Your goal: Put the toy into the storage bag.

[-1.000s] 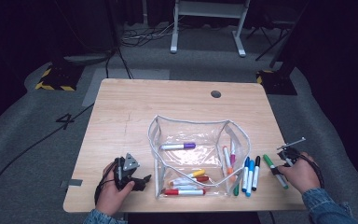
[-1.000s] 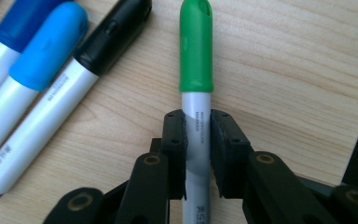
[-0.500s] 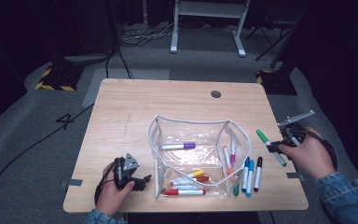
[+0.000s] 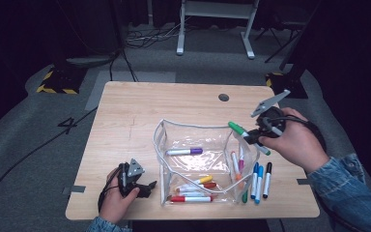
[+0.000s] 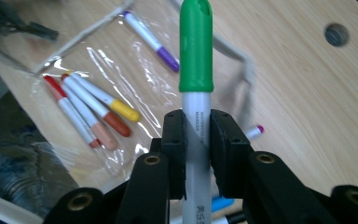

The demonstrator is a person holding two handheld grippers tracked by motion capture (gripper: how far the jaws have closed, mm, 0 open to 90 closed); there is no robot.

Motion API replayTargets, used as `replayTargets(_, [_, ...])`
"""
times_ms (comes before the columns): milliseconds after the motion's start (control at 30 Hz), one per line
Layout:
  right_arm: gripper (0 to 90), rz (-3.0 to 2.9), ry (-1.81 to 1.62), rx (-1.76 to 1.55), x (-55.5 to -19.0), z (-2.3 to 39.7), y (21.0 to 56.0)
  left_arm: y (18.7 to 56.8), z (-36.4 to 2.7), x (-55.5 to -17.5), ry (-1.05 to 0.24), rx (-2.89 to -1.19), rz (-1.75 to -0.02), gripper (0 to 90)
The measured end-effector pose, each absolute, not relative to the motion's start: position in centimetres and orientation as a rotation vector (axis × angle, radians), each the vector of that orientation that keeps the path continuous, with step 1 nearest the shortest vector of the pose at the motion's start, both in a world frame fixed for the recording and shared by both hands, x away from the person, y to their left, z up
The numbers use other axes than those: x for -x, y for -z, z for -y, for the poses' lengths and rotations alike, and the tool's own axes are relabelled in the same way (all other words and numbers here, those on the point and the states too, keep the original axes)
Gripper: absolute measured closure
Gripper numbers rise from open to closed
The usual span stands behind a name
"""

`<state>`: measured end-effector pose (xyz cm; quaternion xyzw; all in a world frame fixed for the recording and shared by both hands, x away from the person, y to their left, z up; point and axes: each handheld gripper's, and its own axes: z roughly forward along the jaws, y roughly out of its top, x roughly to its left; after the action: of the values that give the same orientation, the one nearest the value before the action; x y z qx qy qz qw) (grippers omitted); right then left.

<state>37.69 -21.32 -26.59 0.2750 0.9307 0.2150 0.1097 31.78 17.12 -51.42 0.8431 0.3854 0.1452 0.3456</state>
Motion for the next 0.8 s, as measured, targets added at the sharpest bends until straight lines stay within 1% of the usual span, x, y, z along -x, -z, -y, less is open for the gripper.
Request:
replayTargets(233, [77.1, -2.861, -0.599, -0.607, -37.3, 16.1, 27.8, 51.5, -17.1, -31.8, -0.373, -2.185, -1.002, 14.0])
replayTargets(467, [77.0, -2.97, -0.509, -0.457, -37.1, 12.0, 31.1, 51.5, -17.1, -31.8, -0.373, -2.184, -1.002, 13.8])
replayTargets(800, [77.0, -3.132, -0.355, -0.255, -36.9, 8.8, 36.1, 51.4, -17.1, -31.8, -0.372, -2.185, -1.001, 13.6])
